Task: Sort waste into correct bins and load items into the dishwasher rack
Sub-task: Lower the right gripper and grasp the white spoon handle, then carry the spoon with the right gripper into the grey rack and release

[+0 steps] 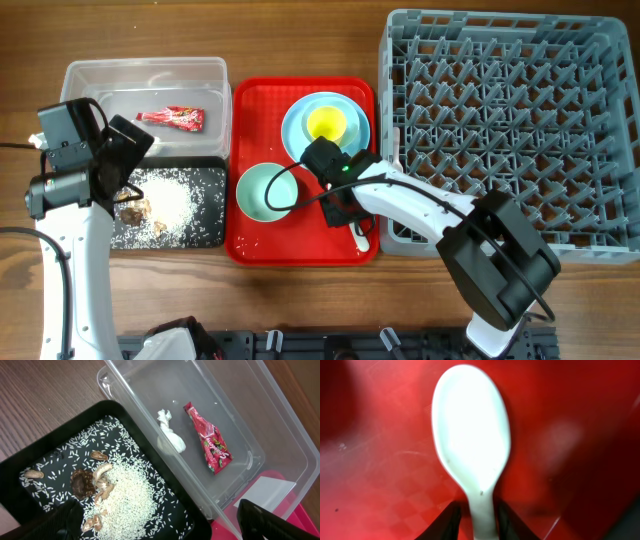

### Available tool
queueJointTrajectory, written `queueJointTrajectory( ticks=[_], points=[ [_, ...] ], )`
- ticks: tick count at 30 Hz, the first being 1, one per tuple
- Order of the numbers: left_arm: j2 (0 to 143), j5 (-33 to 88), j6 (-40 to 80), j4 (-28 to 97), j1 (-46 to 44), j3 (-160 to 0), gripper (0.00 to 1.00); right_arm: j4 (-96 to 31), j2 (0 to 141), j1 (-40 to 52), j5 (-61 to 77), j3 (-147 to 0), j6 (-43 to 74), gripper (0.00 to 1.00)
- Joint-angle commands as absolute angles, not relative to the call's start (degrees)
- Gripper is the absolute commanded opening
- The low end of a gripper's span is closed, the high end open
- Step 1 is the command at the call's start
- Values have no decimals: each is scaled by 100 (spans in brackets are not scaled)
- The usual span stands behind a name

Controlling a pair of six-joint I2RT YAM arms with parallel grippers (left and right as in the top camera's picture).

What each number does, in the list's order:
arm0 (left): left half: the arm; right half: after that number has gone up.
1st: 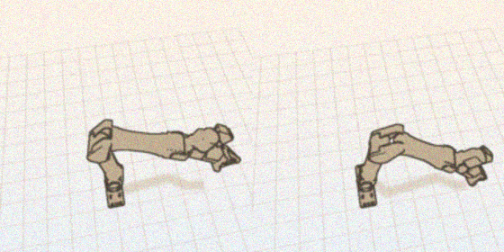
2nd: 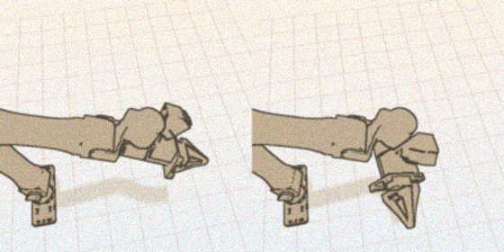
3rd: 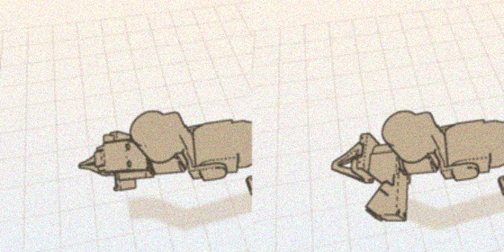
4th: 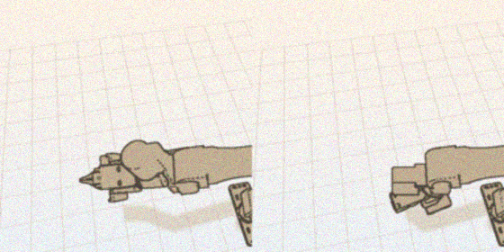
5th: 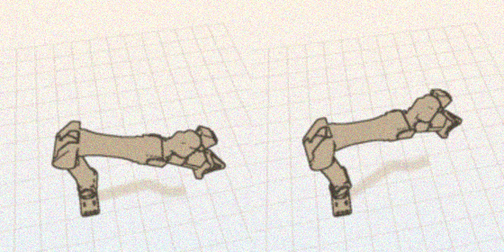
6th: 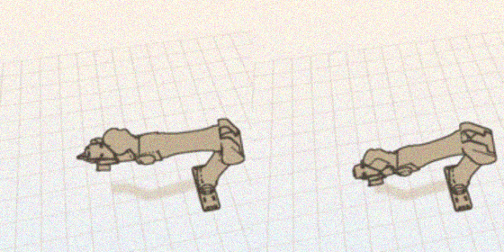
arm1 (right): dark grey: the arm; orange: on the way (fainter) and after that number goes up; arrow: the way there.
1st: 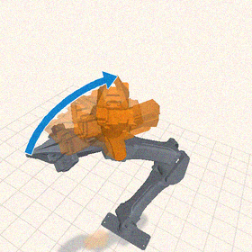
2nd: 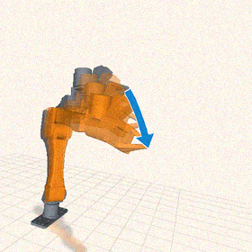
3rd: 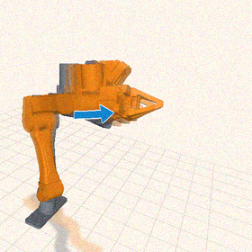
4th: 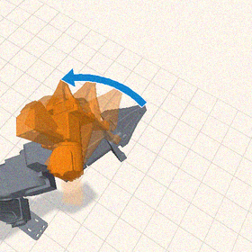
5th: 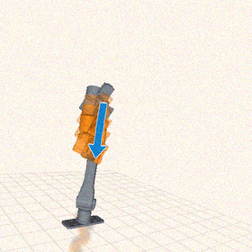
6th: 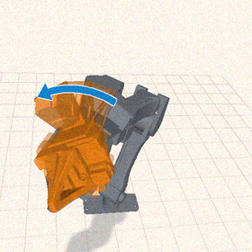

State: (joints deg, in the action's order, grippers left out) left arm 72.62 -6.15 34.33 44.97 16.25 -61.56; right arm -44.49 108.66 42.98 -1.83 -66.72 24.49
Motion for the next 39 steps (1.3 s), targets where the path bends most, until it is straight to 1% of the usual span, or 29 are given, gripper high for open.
queueJointTrajectory(
  ticks=[1, 2, 3, 4, 6, 9, 12, 14, 15, 18, 20, 23, 27, 32, 36, 39],
  points=[
    [7205, -633, 3343, 4484, 1653, -6204, 100, -4460, 10982, 4327, 12, -6718, 2246, 20],
    [7205, -633, 3341, 4484, 1653, -6204, 100, -4464, 10982, 4327, 12, -6718, 2204, 16],
    [7205, -633, 3343, 4484, 1653, -6204, 100, -4464, 10982, 4327, 14, -6718, 2147, 9],
    [7205, -633, 3341, 4484, 1653, -6204, 100, -4464, 10982, 4327, 16, -6718, 2115, 5],
    [7205, -633, 3341, 4484, 1653, -6204, 100, -4536, 10884, 4327, 150, -6810, 2104, 4],
    [7205, -633, 3341, 4484, 1653, -6204, 100, -5028, 10503, 4327, 489, -7542, 2106, 4],
    [7205, -633, 3343, 4484, 1653, -6204, 100, -5223, 9874, 4224, 318, -8071, 2104, 4],
    [7205, -633, 3341, 4484, 1653, -6204, 100, -5374, 9485, 3942, -5, -8160, 2123, 4],
    [7205, -633, 3343, 4484, 1653, -6204, 100, -5516, 9218, 3568, -143, -8160, 2119, 4],
    [7205, -633, 3343, 4484, 1653, -6204, 100, -5507, 9013, 2689, -143, -8156, 2110, 4],
    [7205, -633, 3343, 4484, 1653, -6204, 100, -5343, 9074, 2394, -172, -8090, 2097, 4],
    [7205, -633, 3343, 4484, 1651, -6204, 100, -5262, 9349, 2165, -648, -8040, 2123, 4],
    [7205, -633, 3341, 4484, 1653, -6204, 100, -5054, 9786, 2112, -711, -8040, 2099, 6],
    [7205, -633, 3343, 4484, 1653, -6204, 100, -4998, 10005, 2112, -921, -8038, 2099, 6],
    [7205, -633, 3343, 4484, 1653, -6204, 100, -5000, 10005, 2112, -921, -8038, 2093, 22],
    [7205, -633, 3343, 4484, 1653, -6204, 100, -5013, 10005, 2112, -921, -8038, 2078, 25]
  ],
)
